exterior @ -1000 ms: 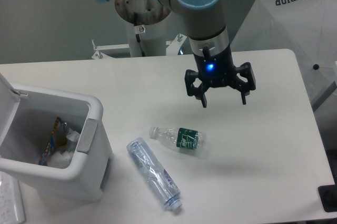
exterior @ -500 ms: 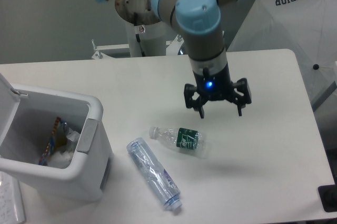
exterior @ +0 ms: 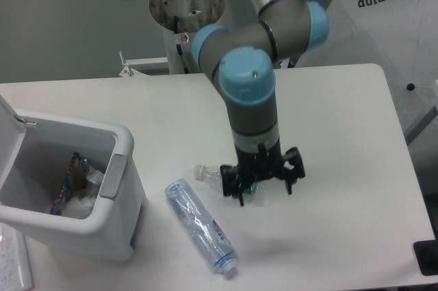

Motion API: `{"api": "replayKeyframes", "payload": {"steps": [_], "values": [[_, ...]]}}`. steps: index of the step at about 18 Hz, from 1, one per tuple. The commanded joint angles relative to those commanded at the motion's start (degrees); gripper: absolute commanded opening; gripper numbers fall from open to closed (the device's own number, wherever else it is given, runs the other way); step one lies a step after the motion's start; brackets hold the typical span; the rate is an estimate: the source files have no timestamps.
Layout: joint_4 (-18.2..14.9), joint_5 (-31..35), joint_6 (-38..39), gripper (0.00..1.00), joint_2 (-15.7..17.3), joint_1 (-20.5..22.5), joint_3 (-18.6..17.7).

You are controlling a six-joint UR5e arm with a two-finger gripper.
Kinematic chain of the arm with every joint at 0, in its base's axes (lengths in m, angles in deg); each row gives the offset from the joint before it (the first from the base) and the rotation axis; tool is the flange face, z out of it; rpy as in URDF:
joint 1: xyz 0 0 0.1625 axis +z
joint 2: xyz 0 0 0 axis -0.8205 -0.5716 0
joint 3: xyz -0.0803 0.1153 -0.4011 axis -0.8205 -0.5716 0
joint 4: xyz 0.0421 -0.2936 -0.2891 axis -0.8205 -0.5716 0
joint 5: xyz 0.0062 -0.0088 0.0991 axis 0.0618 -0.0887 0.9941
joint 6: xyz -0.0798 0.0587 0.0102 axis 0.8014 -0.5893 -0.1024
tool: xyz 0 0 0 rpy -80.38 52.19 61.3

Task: Place the trash in the trash can
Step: 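Lower the gripper over the blue-labelled plastic bottle's cap end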

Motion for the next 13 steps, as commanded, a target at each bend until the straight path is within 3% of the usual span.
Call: {"api": "replayKeyframes", "payload": {"steps": [5,13], "values": [[0.0,-4.0,4.4,1.0,-5.9,-1.1,4.6],[0.0,-3.3,5.4,1.0,-10.3,-2.8,4.2]]}}
